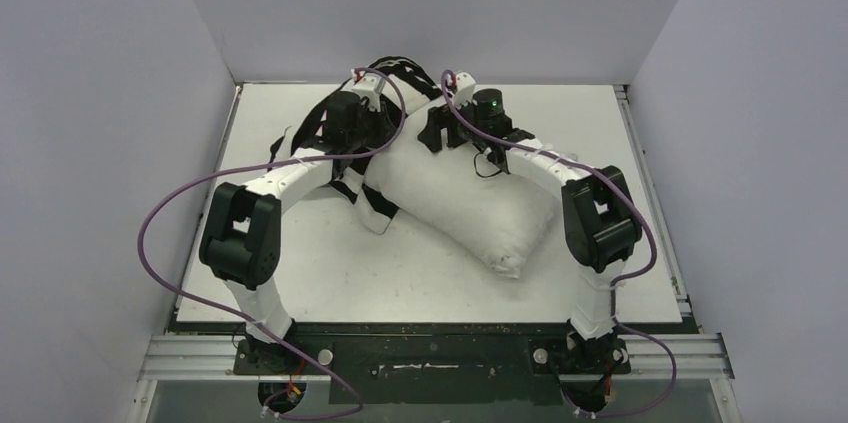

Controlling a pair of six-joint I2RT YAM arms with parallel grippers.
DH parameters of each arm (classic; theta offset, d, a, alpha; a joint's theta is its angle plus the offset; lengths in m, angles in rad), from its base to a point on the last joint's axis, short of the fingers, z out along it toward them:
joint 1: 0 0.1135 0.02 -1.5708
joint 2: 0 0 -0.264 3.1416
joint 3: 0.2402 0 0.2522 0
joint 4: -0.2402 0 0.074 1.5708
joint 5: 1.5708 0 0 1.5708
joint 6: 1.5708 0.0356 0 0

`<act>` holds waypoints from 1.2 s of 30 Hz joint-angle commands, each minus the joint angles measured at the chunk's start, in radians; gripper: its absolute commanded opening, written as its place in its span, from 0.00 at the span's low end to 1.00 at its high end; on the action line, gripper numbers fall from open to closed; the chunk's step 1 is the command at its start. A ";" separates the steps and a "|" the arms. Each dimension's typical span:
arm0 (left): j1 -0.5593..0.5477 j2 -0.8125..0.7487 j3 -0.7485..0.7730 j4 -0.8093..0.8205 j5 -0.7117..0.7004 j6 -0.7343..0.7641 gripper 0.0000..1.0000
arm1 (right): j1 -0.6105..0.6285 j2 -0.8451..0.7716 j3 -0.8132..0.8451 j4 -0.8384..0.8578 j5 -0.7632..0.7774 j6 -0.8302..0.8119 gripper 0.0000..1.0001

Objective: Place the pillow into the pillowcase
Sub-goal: Stuff the pillow into the pillowcase.

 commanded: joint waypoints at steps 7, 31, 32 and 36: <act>-0.116 -0.159 0.001 0.108 0.005 -0.166 0.00 | 0.021 0.111 -0.127 0.608 0.003 0.535 0.00; -0.063 -0.302 -0.150 0.002 -0.122 -0.216 0.44 | 0.057 -0.181 -0.305 0.559 0.197 0.386 0.57; -0.037 -0.343 -0.156 -0.035 -0.125 -0.217 0.46 | 0.058 -0.207 -0.302 0.528 0.166 0.341 0.62; 0.038 -0.454 -0.241 -0.095 -0.113 -0.255 0.47 | 0.093 -0.271 -0.246 0.333 0.094 0.133 0.74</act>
